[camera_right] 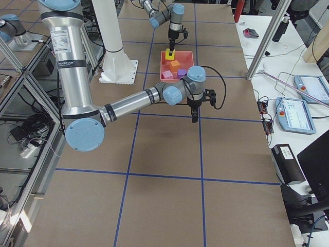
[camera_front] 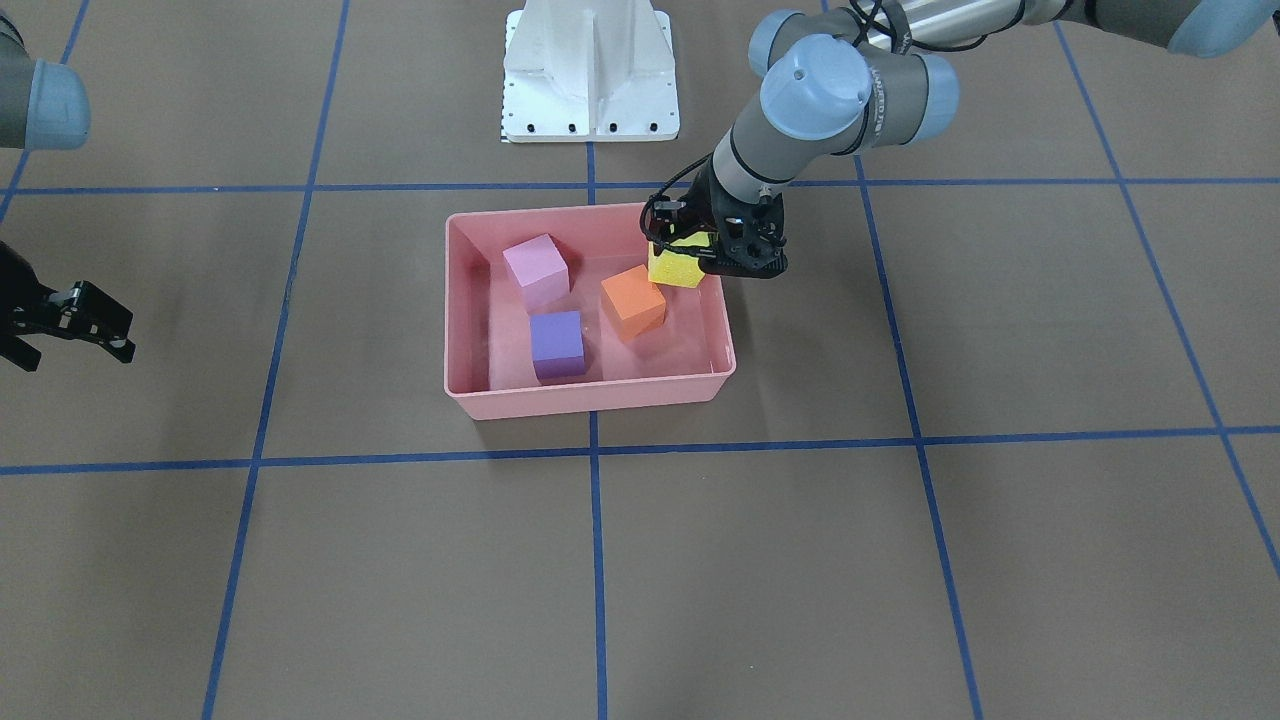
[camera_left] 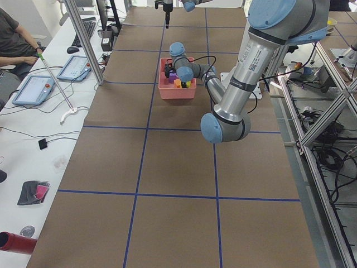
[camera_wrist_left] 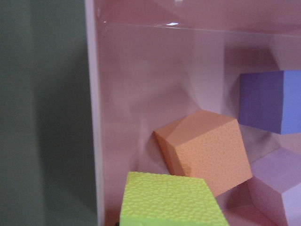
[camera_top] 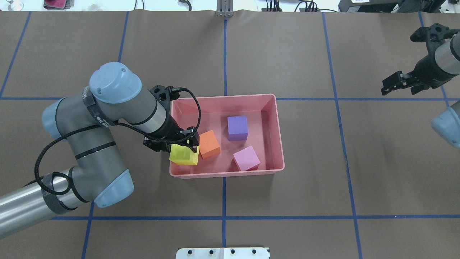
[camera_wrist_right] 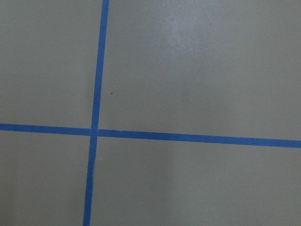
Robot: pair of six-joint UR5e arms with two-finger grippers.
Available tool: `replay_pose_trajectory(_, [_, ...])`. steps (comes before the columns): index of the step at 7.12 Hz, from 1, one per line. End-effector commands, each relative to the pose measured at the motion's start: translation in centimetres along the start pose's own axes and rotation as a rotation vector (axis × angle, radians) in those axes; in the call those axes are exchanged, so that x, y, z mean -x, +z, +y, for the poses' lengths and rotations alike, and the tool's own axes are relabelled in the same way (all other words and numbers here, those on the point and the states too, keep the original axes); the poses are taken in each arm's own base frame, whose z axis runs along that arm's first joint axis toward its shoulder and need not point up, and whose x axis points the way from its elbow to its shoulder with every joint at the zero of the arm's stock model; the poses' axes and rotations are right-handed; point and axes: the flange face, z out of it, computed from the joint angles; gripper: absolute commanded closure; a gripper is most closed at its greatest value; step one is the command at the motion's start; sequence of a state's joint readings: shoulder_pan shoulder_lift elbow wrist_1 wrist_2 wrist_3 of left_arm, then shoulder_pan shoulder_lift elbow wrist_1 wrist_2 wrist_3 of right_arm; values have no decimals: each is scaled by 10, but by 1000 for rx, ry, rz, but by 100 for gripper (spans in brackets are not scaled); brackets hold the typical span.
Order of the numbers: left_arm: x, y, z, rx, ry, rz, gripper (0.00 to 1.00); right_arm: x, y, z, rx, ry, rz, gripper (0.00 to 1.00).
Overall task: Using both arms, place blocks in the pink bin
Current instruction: 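Carry the yellow cube into the pink bin with the left gripper, then release the yellow cube and withdraw the left gripper from the bin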
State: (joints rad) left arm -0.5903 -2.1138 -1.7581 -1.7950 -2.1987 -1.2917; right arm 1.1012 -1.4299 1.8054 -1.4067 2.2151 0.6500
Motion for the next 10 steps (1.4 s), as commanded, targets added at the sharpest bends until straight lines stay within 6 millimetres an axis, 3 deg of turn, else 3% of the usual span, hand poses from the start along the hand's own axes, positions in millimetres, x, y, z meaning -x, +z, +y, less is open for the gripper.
replay_pose_trajectory(1, [-7, -12, 8, -6, 18, 23, 0, 0, 1, 0, 2, 0, 0, 1])
replay_pose_trajectory(2, [-11, -24, 15, -9, 33, 47, 0, -1, 1, 1, 3, 0, 1, 1])
replay_pose_trajectory(4, [-26, -75, 35, -33, 49, 82, 0, -1, 1, 0, 2, -4, 1, 1])
replay_pose_trajectory(6, [-4, -131, 6, -123, -2, 70, 0, -18, -7, -6, -12, 13, 8, 1])
replay_pose_trajectory(7, [41, -143, -17, -162, 7, 17, 0, -45, -14, -15, -8, 4, -2, 1])
replay_pose_trajectory(8, [107, -150, -28, -180, 101, -59, 0, -83, -23, -25, 1, -17, -24, 1])
replay_pose_trajectory(10, [267, -182, -44, -176, 329, -243, 0, -152, -36, -28, -4, -18, -34, 1])
